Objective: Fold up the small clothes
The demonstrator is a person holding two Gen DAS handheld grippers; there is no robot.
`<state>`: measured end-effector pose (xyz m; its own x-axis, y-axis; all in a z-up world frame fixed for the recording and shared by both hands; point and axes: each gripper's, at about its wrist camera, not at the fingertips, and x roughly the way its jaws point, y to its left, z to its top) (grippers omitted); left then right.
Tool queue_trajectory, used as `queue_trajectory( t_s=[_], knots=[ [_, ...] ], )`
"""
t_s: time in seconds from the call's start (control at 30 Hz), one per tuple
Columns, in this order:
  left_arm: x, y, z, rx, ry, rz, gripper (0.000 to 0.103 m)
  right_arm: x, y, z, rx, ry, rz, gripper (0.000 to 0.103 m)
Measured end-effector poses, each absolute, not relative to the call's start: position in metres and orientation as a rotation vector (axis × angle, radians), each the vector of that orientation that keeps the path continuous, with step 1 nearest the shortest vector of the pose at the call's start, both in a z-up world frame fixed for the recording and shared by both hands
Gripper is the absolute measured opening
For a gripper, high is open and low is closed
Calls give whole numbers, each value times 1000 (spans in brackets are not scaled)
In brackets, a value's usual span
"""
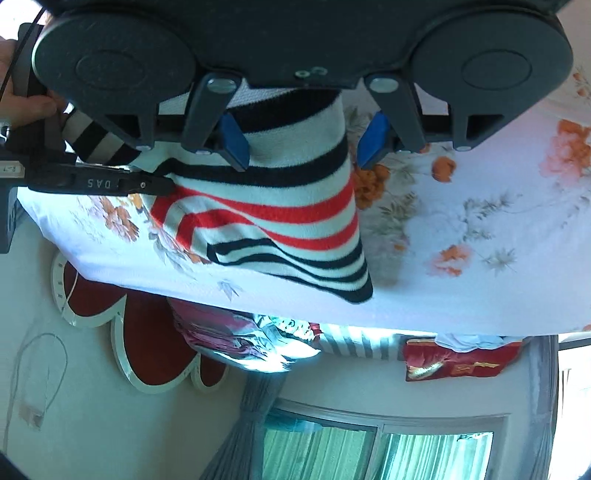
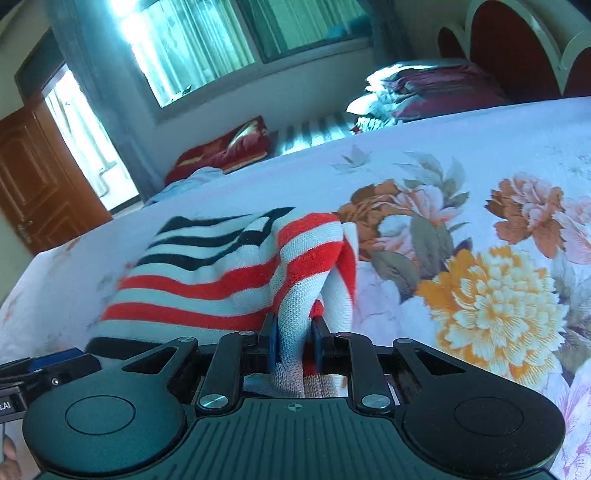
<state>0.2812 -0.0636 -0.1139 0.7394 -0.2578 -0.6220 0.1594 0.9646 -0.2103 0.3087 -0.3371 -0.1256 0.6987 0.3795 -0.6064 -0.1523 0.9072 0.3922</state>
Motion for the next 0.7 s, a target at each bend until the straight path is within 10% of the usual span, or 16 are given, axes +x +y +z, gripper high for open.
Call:
queue_trajectory(
  t_s=[0.7],
  knots=[
    [269,-61,-120,-139,812,-286,68,227,-385,-105,555,837,368,24]
  ],
)
